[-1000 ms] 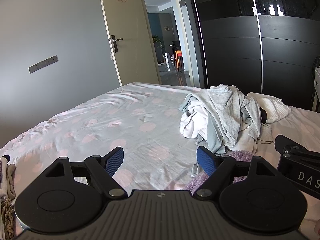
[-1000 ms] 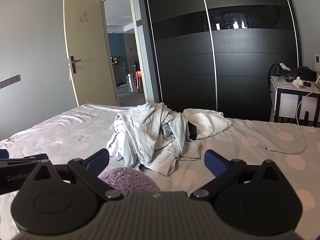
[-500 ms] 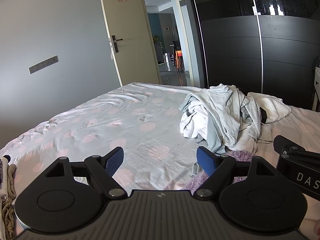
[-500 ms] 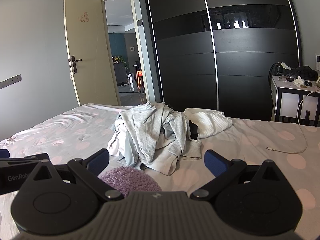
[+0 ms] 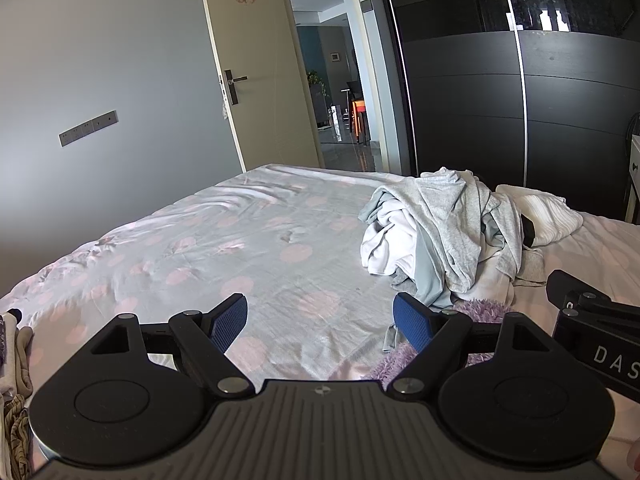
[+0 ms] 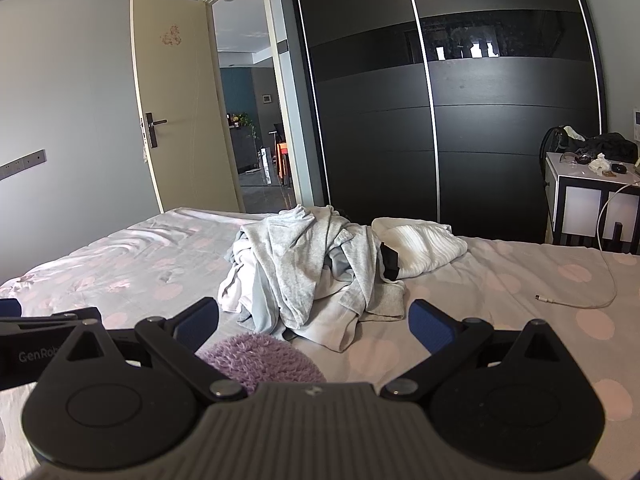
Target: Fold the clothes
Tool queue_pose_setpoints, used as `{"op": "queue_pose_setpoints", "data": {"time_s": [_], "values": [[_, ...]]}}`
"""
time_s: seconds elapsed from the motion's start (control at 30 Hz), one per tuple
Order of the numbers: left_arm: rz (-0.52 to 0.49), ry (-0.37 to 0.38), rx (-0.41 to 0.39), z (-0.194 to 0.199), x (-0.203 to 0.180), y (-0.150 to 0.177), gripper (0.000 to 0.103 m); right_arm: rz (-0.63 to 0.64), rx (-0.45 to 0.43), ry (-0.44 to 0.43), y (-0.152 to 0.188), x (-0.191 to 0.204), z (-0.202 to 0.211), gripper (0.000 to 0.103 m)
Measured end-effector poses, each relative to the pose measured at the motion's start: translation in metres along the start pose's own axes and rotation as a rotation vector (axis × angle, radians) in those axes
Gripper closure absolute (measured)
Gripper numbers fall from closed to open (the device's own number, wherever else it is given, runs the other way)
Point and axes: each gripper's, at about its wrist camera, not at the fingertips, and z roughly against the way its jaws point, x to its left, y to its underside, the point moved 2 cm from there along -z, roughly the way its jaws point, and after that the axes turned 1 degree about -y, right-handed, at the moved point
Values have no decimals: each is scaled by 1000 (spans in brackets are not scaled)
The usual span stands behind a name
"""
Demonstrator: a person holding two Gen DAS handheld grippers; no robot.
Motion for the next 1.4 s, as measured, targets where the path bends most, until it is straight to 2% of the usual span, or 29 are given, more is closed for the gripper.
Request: {"op": "queue_pose_setpoints", "data": {"time_s": [0.3, 0.5, 0.67, 0.77, 0.87, 0.93, 1.1, 1.17, 1.2, 1.4], "values": [[4, 6, 20, -4, 1, 4, 23, -2, 16, -7, 1, 0, -7, 1], [24, 11, 63, -16, 8, 12, 23, 17, 25, -26, 2, 6, -14, 1], [26, 19, 101, -32, 13, 13, 23, 60, 31, -80, -2, 18, -27, 1], [31, 20, 122, -43, 19, 12, 23, 93, 43, -140, -8, 28, -40, 1], [34, 23, 149, -57, 24, 12, 23, 106, 99, -260, -17, 36, -63, 1], [29, 26, 166, -67, 28, 13, 23, 123, 117, -305, -23, 41, -78, 1], [59, 10, 206, -95, 47, 13, 23, 203, 137, -283, -38, 47, -130, 3], [76, 3, 223, -106, 57, 15, 23, 212, 163, -257, -44, 44, -157, 23], [86, 0, 234, -112, 62, 16, 23, 217, 176, -244, -47, 42, -170, 25], [148, -32, 303, -141, 98, 30, 23, 271, 207, -144, -67, 28, -260, 25]]}}
